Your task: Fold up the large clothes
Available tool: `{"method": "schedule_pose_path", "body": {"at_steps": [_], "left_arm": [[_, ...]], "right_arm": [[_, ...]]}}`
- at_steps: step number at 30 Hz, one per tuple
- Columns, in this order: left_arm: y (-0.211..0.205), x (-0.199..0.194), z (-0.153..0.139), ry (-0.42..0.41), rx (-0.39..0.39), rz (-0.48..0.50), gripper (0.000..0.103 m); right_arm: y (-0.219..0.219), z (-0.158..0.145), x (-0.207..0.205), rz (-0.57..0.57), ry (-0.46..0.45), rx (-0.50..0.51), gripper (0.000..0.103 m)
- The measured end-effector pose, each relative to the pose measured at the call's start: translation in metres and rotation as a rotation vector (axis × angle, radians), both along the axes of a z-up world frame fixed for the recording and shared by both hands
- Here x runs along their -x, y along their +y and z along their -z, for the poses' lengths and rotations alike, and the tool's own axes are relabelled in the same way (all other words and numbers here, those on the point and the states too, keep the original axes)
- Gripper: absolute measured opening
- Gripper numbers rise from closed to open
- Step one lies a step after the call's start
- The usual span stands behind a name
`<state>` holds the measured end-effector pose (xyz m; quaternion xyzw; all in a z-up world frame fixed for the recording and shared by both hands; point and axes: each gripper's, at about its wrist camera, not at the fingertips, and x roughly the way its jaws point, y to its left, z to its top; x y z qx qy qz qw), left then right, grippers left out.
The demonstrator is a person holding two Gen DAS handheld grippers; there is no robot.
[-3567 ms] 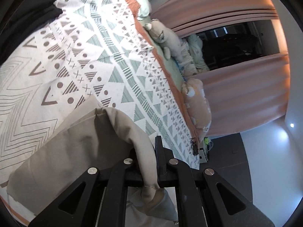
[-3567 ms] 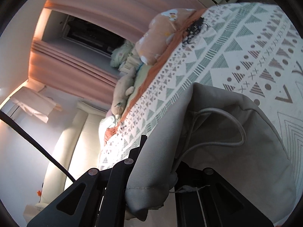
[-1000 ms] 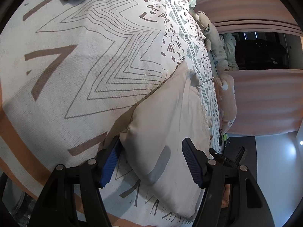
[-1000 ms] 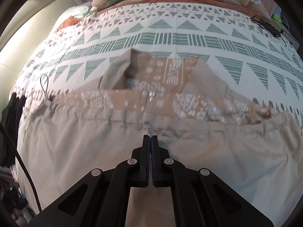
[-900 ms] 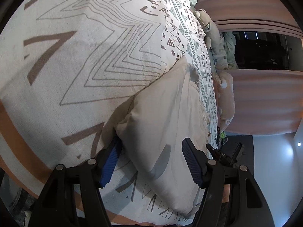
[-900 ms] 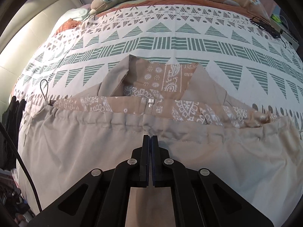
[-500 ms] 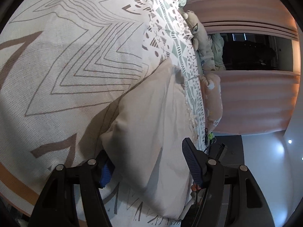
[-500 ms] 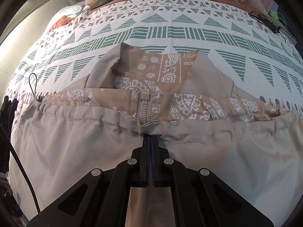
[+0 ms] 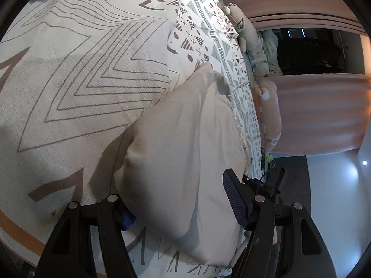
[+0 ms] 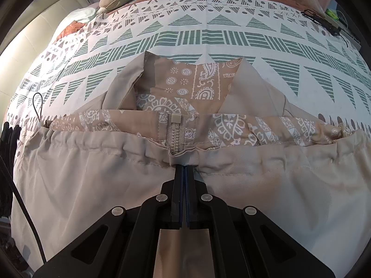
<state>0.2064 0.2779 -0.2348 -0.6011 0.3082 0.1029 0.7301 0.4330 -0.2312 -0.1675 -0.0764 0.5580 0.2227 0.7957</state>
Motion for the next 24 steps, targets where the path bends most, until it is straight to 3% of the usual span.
{"method": "schedule_pose_path", "body": {"at_steps": [5,6,7,11,15,16,18,19,20,24], "left_arm": [[0.001,-0.015,0.0,0.029,-0.026,-0.013,0.066],[0.0,-0.014,-0.001,0.029,-0.034,-0.016,0.061],[0.0,-0.014,-0.002,0.036,-0.041,-0.015,0.046],[0.002,-0.01,-0.006,0.013,-0.042,-0.009,0.022],[-0.001,-0.01,-0.015,-0.011,-0.05,-0.014,0.016],[-0.003,-0.01,-0.018,-0.033,-0.051,-0.014,0.014],[-0.006,-0.011,-0.025,-0.06,-0.054,-0.013,0.013],[-0.007,-0.011,-0.028,-0.068,-0.055,-0.013,0.012],[-0.008,-0.011,-0.031,-0.078,-0.053,-0.012,0.012],[-0.011,-0.011,-0.041,-0.118,-0.05,-0.012,0.009]], "right_arm": [[-0.004,0.003,-0.001,0.006,0.011,-0.019,0.0],[-0.005,0.003,-0.001,0.008,0.015,-0.023,0.0],[-0.005,0.002,-0.002,0.005,0.014,-0.021,0.0],[0.0,-0.006,0.005,-0.007,0.011,0.017,0.0],[-0.012,-0.033,0.02,0.006,-0.006,-0.033,0.001],[-0.015,-0.04,0.025,-0.001,-0.016,-0.044,0.005],[-0.024,-0.054,0.04,-0.007,-0.026,-0.062,0.036],[-0.029,-0.06,0.047,-0.009,-0.029,-0.08,0.067],[-0.035,-0.066,0.055,-0.013,-0.036,-0.1,0.073],[-0.061,-0.082,0.087,-0.019,-0.038,-0.142,0.073]]}}
